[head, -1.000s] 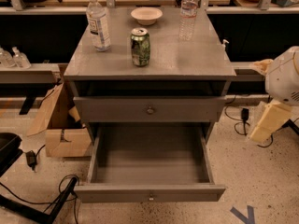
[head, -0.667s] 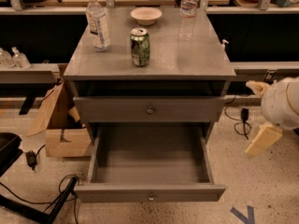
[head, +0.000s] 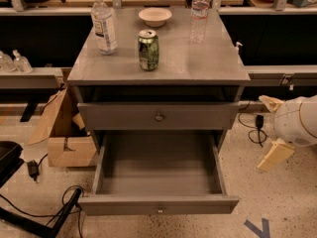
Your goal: Close middle drawer
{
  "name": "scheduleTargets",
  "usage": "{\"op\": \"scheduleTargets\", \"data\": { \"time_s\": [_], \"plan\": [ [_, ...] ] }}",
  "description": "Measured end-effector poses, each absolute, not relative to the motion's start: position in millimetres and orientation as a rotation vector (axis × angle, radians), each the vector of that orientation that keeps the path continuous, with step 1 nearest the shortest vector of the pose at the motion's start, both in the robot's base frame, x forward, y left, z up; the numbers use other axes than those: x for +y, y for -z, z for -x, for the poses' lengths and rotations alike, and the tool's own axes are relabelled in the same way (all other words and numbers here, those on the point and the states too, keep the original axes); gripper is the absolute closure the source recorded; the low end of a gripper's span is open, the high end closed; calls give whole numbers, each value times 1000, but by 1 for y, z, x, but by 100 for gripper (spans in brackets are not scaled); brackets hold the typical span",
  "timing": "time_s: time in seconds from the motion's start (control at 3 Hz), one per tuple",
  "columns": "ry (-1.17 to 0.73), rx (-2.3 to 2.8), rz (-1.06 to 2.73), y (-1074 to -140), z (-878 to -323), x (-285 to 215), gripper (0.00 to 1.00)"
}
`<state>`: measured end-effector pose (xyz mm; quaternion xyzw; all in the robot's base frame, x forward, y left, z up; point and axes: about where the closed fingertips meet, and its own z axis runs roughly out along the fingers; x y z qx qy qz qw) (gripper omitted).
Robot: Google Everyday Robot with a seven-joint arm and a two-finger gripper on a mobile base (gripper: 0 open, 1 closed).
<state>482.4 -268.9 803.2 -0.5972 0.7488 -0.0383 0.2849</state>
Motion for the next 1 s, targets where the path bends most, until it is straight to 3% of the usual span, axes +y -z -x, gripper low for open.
{"op": "scheduleTargets", "data": {
  "time_s": [0.67,1.0],
  "plan": [
    [-9,2027,1539,-745,-446,-270,0],
    [-92,2046,1452,-699,-414,-272,15]
  ]
}}
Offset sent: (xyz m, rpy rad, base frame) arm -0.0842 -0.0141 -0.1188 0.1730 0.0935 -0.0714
